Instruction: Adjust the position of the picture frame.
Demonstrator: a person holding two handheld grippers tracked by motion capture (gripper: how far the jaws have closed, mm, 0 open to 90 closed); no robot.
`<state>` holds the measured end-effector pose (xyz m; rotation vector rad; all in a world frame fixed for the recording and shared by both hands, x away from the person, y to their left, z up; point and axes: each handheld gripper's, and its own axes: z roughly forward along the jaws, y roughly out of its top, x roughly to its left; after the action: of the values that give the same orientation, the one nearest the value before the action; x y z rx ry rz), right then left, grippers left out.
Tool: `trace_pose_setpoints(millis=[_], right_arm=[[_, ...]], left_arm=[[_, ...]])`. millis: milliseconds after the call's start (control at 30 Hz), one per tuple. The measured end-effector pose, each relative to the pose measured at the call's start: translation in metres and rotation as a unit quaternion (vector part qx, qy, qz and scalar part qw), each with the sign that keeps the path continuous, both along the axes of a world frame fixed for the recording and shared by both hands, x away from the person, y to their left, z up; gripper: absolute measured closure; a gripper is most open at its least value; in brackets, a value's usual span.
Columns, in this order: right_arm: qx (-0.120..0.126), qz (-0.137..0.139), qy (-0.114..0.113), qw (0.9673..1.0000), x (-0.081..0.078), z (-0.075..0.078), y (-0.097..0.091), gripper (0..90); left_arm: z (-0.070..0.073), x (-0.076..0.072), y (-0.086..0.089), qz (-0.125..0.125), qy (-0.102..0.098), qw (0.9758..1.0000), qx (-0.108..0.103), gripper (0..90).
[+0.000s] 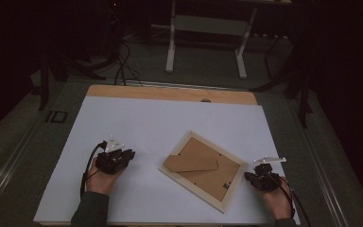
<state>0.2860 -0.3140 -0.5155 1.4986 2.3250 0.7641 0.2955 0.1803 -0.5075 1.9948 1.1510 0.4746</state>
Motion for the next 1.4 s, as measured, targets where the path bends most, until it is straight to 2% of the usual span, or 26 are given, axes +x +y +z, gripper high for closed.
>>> trace_pose_setpoints(millis=[333, 467, 700, 900, 1400], right_arm=[[0.006, 0.007, 0.002, 1.0000, 0.002, 0.000, 0.006, 90.0], [0.007, 0.008, 0.003, 0.9999, 0.003, 0.000, 0.007, 90.0], [0.007, 0.011, 0.003, 0.9999, 0.006, -0.001, 0.010, 90.0], [0.008, 0.012, 0.004, 0.9999, 0.009, -0.001, 0.013, 90.0], [0.009, 0.020, 0.005, 0.9997, 0.019, -0.001, 0.026, 90.0]], left_arm=[[-0.003, 0.001, -0.004, -0.008, 0.003, 0.9999, 0.012, 86.8], [-0.003, 0.001, -0.005, -0.009, 0.010, 0.9999, 0.007, 90.0], [-0.006, 0.003, -0.006, -0.010, 0.016, 0.9998, 0.008, 90.0], [-0.010, 0.005, -0.011, -0.020, 0.023, 0.9994, 0.017, 90.0], [-0.014, 0.007, -0.016, -0.037, 0.026, 0.9990, 0.002, 90.0]])
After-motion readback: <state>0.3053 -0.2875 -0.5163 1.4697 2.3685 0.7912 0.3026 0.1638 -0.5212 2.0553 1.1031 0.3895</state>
